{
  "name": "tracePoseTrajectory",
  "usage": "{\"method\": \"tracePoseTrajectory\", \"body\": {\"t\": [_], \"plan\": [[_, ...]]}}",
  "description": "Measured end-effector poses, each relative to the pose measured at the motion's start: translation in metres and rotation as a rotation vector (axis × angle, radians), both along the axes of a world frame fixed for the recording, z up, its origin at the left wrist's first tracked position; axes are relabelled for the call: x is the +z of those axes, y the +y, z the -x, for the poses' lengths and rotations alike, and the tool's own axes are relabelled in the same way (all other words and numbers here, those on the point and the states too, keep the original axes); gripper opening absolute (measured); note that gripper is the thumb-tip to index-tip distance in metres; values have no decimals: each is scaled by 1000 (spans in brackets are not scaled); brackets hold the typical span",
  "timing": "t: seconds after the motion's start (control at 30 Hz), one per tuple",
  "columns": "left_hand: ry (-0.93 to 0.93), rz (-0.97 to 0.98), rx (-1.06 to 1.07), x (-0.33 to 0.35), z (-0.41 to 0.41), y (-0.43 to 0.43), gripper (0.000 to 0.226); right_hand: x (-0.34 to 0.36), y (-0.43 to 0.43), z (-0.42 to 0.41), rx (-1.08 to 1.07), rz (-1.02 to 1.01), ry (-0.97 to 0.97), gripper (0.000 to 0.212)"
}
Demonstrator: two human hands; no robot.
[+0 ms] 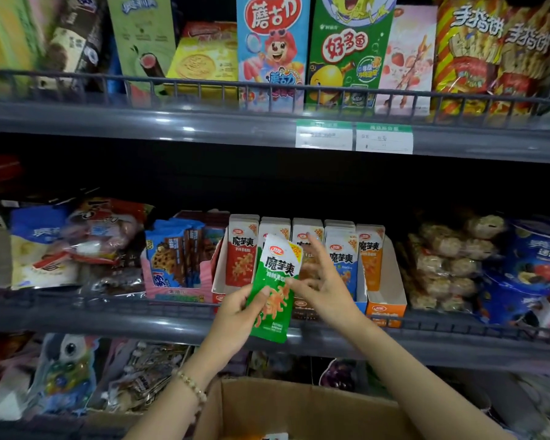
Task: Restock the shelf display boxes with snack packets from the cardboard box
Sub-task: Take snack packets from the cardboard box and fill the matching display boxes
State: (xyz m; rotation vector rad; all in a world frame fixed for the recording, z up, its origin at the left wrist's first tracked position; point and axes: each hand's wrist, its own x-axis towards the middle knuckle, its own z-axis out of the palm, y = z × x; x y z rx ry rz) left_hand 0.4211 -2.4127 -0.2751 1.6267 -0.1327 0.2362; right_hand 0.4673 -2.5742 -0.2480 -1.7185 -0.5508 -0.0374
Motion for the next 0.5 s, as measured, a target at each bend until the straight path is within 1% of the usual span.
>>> {"method": "tracePoseTrajectory", "body": {"t": [0.07, 0.17, 0.23, 0.27, 0.3, 0.37, 0.4, 0.43, 0.5], "plan": [[-24, 44, 1, -1, -4, 3, 16, 4, 2, -7, 64, -51, 81, 82], [-34, 45, -10, -1, -13, 6, 14, 11, 6, -15, 94, -12, 103, 73], [-45, -14, 5, -2, -21, 12, 22, 19, 6, -22, 84, 26, 82, 66], [-57, -105, 34, -4, -26, 17, 28, 23, 5, -26, 66, 41, 63, 63], [-74, -237, 71, -5, -31, 24, 33, 28, 4, -31, 39, 50, 40, 62], [-107, -558, 146, -5, -39, 37, 47, 38, 1, -45, -52, 25, 4, 62], [-112, -680, 149, -6, -43, 43, 57, 42, 0, -54, -105, -10, -10, 62], [-95, -762, 128, -6, -47, 47, 64, 45, 0, -63, -146, -58, -19, 60], [-61, -831, 76, -9, -53, 51, 70, 50, 5, -81, -184, -164, -17, 58]]}}
